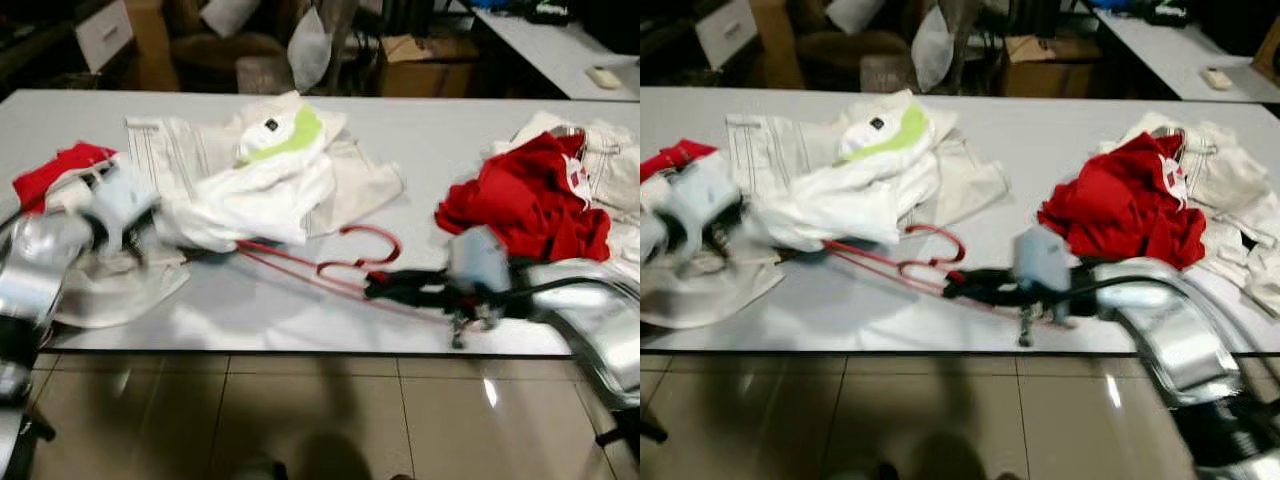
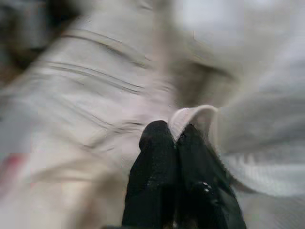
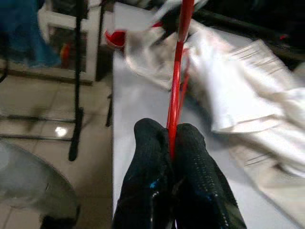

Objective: Hang hanger

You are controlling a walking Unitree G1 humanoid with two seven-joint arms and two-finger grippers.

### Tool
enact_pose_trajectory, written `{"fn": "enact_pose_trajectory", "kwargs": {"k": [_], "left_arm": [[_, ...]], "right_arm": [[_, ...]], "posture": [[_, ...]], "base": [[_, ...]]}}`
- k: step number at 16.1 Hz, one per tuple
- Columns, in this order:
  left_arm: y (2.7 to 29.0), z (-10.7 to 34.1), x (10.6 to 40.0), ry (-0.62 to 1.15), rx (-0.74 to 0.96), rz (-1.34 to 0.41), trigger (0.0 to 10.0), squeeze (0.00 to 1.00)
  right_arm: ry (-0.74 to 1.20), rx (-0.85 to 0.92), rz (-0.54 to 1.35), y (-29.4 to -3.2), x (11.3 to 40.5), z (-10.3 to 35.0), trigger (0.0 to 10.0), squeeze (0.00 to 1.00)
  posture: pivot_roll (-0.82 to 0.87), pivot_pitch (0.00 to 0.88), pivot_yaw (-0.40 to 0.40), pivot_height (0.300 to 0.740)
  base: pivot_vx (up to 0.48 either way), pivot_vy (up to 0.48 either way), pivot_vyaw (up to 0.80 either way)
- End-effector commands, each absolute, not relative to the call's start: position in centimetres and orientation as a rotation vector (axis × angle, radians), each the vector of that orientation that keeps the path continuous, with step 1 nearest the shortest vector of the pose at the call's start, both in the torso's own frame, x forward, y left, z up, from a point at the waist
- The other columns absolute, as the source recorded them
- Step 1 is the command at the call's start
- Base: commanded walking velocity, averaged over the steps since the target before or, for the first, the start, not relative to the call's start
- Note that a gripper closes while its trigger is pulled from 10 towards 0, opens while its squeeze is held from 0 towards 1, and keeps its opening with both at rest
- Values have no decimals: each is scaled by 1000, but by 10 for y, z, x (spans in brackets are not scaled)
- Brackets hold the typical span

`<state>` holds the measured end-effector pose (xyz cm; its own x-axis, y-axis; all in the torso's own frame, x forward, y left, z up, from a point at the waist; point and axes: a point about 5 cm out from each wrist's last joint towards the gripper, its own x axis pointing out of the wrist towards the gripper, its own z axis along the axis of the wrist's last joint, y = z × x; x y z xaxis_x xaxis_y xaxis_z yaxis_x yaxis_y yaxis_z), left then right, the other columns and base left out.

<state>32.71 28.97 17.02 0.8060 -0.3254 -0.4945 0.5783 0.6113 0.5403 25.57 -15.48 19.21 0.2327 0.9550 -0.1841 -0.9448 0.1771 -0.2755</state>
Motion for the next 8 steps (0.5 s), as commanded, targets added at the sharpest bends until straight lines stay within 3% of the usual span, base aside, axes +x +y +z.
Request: {"fn": "enact_pose_trajectory", "kwargs": {"k": [1, 4, 6, 8], "left_arm": [[287, 183, 323, 353, 768, -633, 10000, 1000], [295, 200, 313, 356, 745, -721, 10000, 1000], [303, 209, 299, 369, 551, -796, 10000, 1000], [301, 222, 295, 261, 413, -825, 10000, 1000]], "right_arm": [[-92, -334, 1333, -155, 253, 207, 10000, 0], [-106, -273, 1186, -161, 254, 215, 10000, 0], [-3, -176, 1095, -163, 257, 204, 10000, 0], [3, -117, 989, -163, 262, 200, 10000, 0]], "posture": [[-49, 0, 61, 740], [-45, 0, 58, 740], [-40, 0, 58, 740], [-40, 0, 58, 740]], "base": [[0, 0, 0], [0, 0, 0], [0, 0, 0], [0, 0, 0]]}}
